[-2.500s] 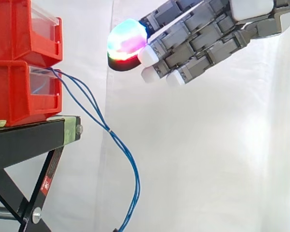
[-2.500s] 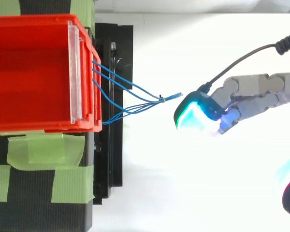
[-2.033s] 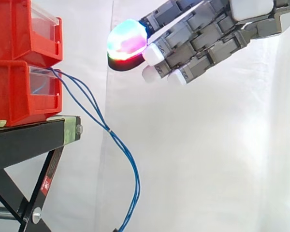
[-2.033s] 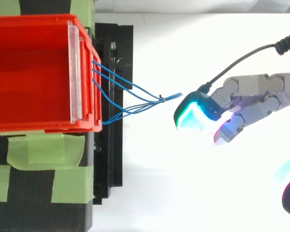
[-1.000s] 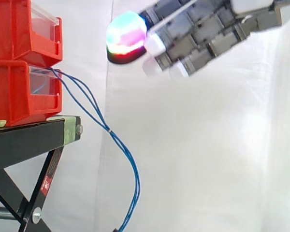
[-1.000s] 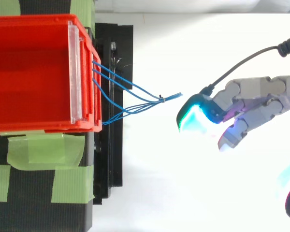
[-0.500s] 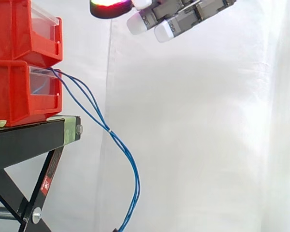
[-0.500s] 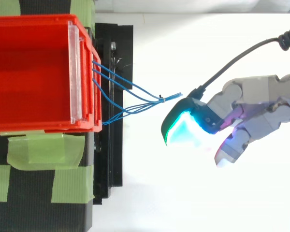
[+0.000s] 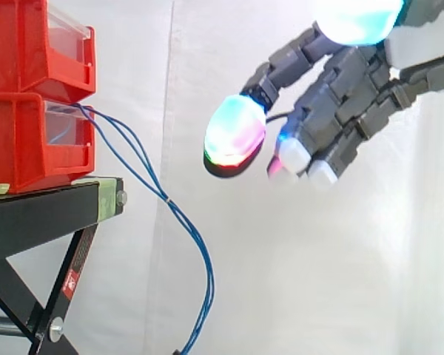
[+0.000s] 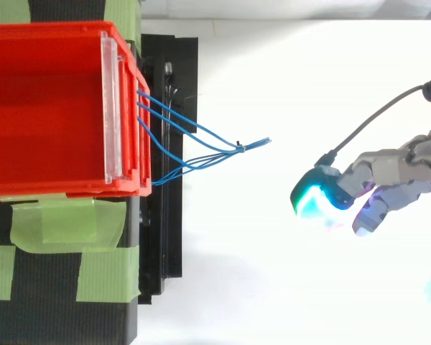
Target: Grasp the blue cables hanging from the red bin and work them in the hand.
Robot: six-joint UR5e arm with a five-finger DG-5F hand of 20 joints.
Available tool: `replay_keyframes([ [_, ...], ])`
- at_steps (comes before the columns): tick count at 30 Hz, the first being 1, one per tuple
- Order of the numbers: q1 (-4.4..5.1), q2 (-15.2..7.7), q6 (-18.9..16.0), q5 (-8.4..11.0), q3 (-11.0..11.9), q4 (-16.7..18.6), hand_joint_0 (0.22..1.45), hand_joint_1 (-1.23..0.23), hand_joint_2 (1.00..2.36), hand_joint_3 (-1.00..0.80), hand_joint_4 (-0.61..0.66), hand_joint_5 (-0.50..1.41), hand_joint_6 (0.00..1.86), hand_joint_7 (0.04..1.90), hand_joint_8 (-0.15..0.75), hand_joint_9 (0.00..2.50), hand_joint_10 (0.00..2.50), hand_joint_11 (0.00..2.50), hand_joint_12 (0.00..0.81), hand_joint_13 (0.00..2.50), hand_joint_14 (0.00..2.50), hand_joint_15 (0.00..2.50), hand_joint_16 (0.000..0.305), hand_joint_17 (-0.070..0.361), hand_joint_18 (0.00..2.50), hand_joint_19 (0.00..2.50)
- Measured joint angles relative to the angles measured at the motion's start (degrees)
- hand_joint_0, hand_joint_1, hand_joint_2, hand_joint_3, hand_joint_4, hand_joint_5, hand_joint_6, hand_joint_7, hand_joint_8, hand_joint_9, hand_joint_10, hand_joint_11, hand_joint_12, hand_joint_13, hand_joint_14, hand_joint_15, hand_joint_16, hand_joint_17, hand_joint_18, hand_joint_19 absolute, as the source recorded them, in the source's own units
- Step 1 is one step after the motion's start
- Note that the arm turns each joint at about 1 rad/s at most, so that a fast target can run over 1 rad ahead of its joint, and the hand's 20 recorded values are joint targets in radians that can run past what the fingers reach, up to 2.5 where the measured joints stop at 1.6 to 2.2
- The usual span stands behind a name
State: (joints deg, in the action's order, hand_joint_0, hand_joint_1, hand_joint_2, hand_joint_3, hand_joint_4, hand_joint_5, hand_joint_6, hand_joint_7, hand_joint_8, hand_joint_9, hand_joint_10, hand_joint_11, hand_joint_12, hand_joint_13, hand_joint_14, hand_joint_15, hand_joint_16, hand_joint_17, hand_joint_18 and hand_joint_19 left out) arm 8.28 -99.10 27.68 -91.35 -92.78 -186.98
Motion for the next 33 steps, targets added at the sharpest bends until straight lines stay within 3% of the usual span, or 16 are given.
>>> replay_keyframes([
  [7, 0.3, 0.0, 2.5, 0.11, -2.5, 0.5, 0.87, -0.55, 1.01, -0.83, 0.36, -0.06, 0.01, 0.79, 0.381, 0.61, 0.01, 0.49, 0.42, 0.37, 0.01, 0.33, 0.058, 0.131, 0.37, 0.41],
  [16, 0.57, 0.0, 1.9, 1.44, -7.3, 2.3, 0.87, -0.55, 1.01, -0.83, 0.37, -0.06, 0.01, 0.79, 0.385, 0.62, 0.01, 0.5, 0.423, 0.38, 0.01, 0.33, 0.059, 0.132, 0.38, 0.4],
  [21, 0.59, 0.0, -0.4, 2.6, -11.6, 7.6, 0.86, -0.56, 1.01, -0.85, 0.36, -0.06, 0.01, 0.79, 0.382, 0.62, 0.01, 0.49, 0.418, 0.35, 0.01, 0.32, 0.059, 0.132, 0.34, 0.38],
  [23, 0.64, 0.0, -1.6, 3.62, -13.5, 10.5, 0.83, -0.56, 1.01, -0.88, 0.33, -0.11, 0.01, 0.8, 0.348, 0.44, 0.01, 0.41, 0.381, 0.11, 0.01, 0.25, 0.057, 0.129, 0.01, 0.28],
  [24, 0.67, 0.0, -2.2, 4.18, -14.3, 11.8, 0.8, -0.57, 1.0, -0.89, 0.31, -0.13, 0.01, 0.79, 0.345, 0.39, 0.01, 0.37, 0.38, 0.06, 0.01, 0.23, 0.058, 0.13, 0.0, 0.24],
  [29, 1.06, 0.0, -3.9, 9.05, -17.7, 19.5, 0.74, -0.57, 1.0, -0.97, 0.17, -0.36, 0.01, 0.75, 0.265, 0.02, 0.0, 0.21, 0.309, 0.0, 0.0, 0.23, 0.059, 0.133, 0.0, 0.05],
  [33, 1.49, -0.1, -4.2, 12.28, -19.1, 25.0, 0.7, -0.56, 1.0, -1.0, 0.14, -0.41, 0.01, 0.72, 0.257, 0.0, 0.0, 0.15, 0.308, 0.0, 0.0, 0.23, 0.062, 0.139, 0.0, 0.03],
])
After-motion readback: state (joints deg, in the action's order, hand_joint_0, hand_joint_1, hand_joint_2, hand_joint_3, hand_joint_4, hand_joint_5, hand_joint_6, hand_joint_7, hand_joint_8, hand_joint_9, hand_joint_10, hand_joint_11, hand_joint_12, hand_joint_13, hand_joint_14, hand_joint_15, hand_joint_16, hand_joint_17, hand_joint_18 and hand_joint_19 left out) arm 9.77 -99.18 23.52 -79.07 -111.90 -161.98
